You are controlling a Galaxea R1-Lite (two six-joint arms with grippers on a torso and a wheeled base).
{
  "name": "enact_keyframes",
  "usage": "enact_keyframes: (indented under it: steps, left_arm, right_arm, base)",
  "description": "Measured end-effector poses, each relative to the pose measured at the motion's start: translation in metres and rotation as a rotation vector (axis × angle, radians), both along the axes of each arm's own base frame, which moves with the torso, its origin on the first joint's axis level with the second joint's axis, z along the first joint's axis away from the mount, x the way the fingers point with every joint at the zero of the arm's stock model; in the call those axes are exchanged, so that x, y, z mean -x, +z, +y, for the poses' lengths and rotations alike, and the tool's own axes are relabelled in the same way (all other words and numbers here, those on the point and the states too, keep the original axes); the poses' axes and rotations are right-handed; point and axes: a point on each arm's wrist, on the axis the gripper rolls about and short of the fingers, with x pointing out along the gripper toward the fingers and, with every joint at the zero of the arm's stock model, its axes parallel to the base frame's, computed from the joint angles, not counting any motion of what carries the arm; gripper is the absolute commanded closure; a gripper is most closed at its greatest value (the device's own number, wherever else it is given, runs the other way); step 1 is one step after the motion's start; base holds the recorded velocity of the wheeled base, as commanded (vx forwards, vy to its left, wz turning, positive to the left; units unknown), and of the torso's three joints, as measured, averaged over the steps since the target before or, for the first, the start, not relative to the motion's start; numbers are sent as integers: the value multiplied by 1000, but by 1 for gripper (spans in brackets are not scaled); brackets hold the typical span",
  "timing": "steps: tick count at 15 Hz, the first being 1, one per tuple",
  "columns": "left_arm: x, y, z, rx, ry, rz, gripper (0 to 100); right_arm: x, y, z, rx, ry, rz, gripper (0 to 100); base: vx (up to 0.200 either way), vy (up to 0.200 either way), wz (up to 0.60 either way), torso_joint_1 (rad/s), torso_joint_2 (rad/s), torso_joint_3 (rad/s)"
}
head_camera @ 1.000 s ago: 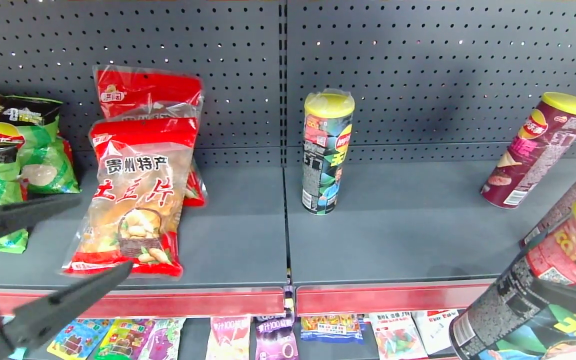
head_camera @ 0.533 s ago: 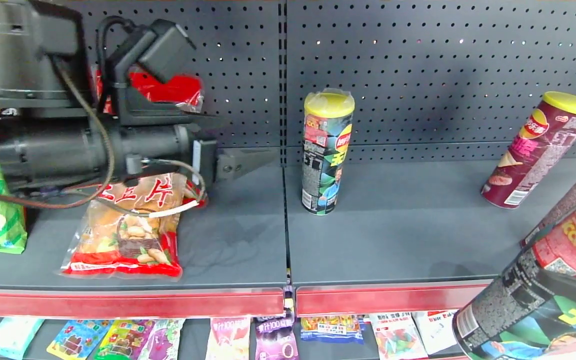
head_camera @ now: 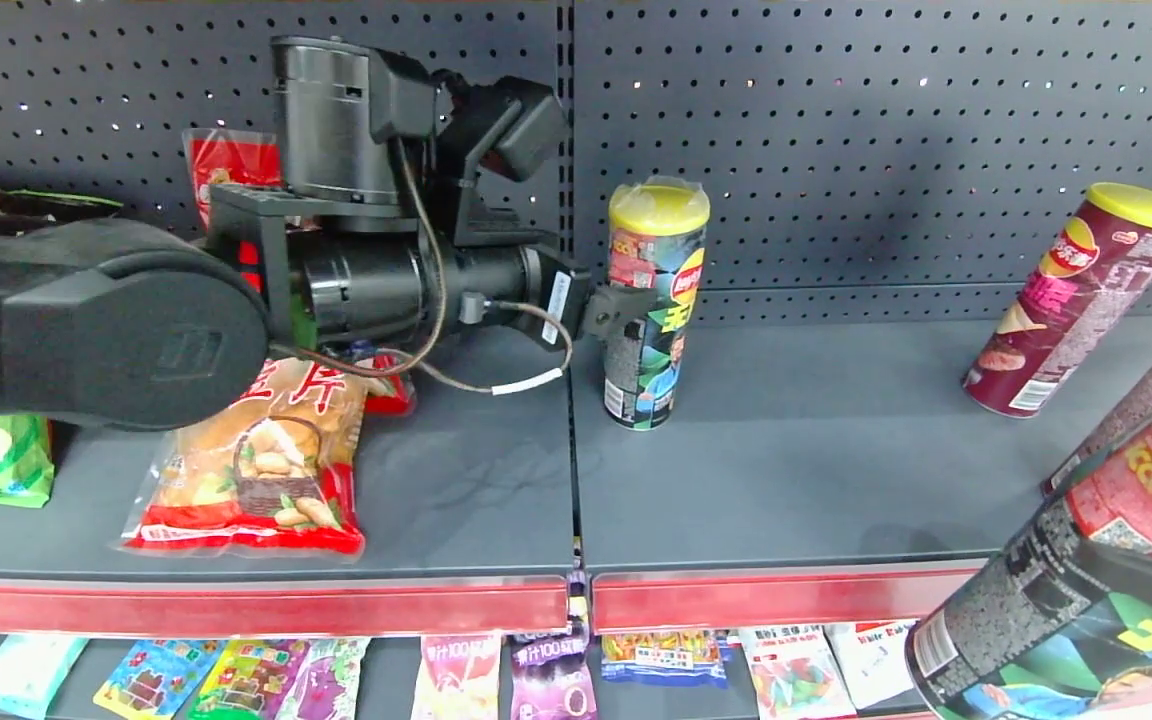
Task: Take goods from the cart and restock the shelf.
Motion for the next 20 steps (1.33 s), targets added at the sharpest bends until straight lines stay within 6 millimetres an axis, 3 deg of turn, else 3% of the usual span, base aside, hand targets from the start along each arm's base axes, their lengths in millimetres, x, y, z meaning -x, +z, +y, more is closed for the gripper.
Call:
enact_keyframes:
  steps: [6,11,16,20]
  left_arm:
    - [-14,-10,-20,-14,68,-13,0]
    - [-3,-9,-39,19,29,6,0]
    - [-1,-11,-45,4,119,-3,0]
    - [3,-13,-62,25,126,6,0]
  right_arm:
    - [0,-2,0,2,0,5,100]
    - [0,-2,0,3,0,6,100]
    - [-1,-2,0,4,-1,9,100]
    - [-1,-3,0,5,-1,12,100]
  base:
    - [0,0,0,0,0,0]
    - [0,0,0,0,0,0]
    - [0,0,0,0,0,0]
    - [0,0,0,0,0,0]
